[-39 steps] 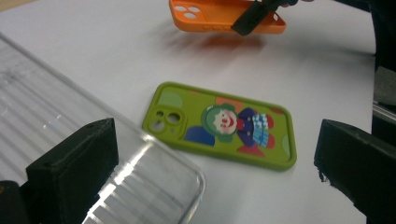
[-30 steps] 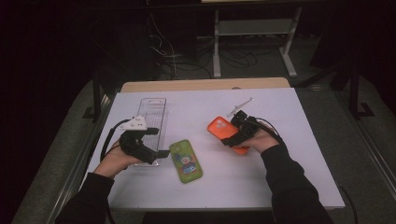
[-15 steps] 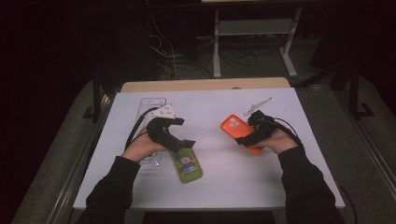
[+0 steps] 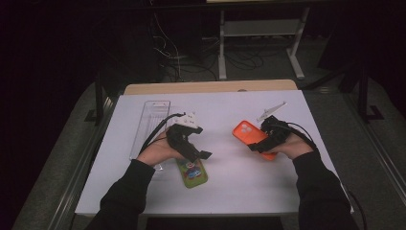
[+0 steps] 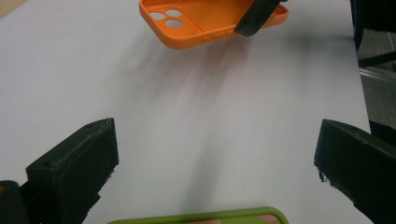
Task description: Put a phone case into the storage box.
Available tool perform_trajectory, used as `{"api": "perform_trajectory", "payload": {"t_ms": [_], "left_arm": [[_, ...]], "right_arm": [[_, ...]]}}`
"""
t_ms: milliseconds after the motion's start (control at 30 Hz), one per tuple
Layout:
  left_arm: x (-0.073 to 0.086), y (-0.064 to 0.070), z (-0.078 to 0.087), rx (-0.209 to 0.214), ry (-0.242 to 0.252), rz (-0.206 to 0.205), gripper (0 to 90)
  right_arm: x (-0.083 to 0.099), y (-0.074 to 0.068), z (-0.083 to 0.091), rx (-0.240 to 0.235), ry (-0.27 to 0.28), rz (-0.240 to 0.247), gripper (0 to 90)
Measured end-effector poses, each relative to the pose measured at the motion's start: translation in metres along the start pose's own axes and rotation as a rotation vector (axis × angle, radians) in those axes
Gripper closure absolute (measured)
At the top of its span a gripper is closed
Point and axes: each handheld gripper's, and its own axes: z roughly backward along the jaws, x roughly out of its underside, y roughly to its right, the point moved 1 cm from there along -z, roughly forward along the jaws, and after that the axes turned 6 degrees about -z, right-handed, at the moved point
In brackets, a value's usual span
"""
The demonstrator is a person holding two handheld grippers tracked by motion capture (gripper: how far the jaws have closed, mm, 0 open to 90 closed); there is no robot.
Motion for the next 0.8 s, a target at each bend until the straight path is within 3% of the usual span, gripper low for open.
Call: {"api": "perform_trajectory", "payload": {"t_ms": [100,133,200,333,500,600,800], "left_arm": [[0.0,0.003,0.0,0.011,-0.012,-0.018,0.0],[0.0,0.003,0.0,0.013,-0.015,-0.024,0.0],[0.001,0.004,0.001,0.018,-0.021,-0.03,0.0],[0.001,0.007,0.004,0.029,-0.015,-0.037,0.0],[0.001,0.011,0.011,0.032,-0.017,-0.058,0.0],[0.0,0.015,0.013,0.046,-0.015,-0.077,0.0],[-0.001,0.02,0.011,0.075,-0.022,-0.105,0.0]], "right_arm": [[0.0,-0.004,-0.002,-0.044,-0.013,0.039,14.9],[0.0,-0.009,-0.003,-0.069,-0.017,0.077,15.0],[0.0,-0.012,-0.004,-0.086,-0.021,0.09,14.9],[-0.001,-0.022,-0.009,-0.113,-0.037,0.179,14.9],[-0.001,-0.032,-0.01,-0.144,-0.053,0.211,14.9],[-0.002,-0.043,-0.014,-0.189,-0.06,0.276,14.9],[-0.004,-0.059,-0.021,-0.257,-0.072,0.336,14.9]]}}
